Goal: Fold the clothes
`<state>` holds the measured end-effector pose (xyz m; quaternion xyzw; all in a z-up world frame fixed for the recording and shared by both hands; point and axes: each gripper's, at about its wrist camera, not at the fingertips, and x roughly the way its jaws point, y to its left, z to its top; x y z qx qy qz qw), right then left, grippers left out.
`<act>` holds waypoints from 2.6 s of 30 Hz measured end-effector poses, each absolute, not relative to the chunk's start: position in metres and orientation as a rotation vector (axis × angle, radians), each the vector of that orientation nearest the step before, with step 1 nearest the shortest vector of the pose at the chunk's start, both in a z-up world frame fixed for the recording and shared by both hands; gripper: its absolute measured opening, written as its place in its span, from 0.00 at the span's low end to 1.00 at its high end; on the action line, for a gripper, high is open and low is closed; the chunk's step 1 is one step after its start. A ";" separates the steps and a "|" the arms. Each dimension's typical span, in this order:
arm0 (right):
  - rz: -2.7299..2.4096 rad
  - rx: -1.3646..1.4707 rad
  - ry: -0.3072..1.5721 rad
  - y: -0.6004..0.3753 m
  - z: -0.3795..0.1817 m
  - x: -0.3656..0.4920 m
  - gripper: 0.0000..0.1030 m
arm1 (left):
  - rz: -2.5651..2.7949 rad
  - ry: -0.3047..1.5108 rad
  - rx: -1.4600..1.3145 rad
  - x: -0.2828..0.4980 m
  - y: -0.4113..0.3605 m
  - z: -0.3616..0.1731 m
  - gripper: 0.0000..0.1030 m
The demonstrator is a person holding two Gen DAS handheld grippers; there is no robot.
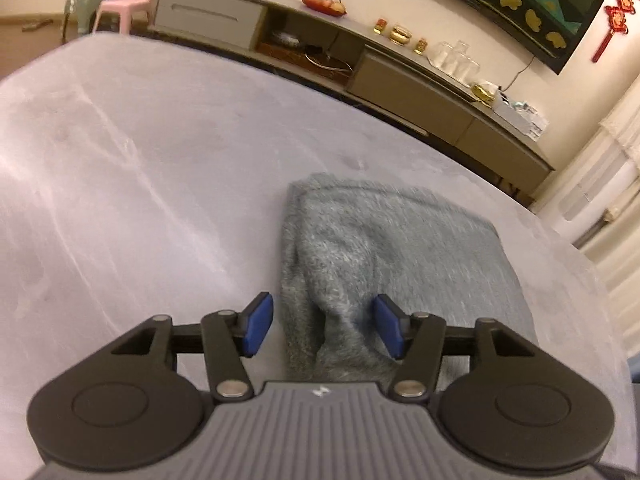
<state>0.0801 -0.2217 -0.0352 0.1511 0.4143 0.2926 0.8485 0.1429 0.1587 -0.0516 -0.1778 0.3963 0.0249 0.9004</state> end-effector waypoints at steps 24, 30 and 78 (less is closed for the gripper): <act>0.681 0.603 0.987 -0.214 -0.070 0.172 0.27 | -0.251 0.673 0.515 -0.007 -0.076 -0.069 0.74; 0.683 0.703 0.928 -0.217 -0.068 0.218 0.17 | -0.256 0.690 0.492 -0.006 -0.065 -0.068 0.71; 0.623 0.625 0.856 -0.230 -0.010 0.162 0.49 | -0.414 0.513 0.255 -0.083 0.020 0.035 0.75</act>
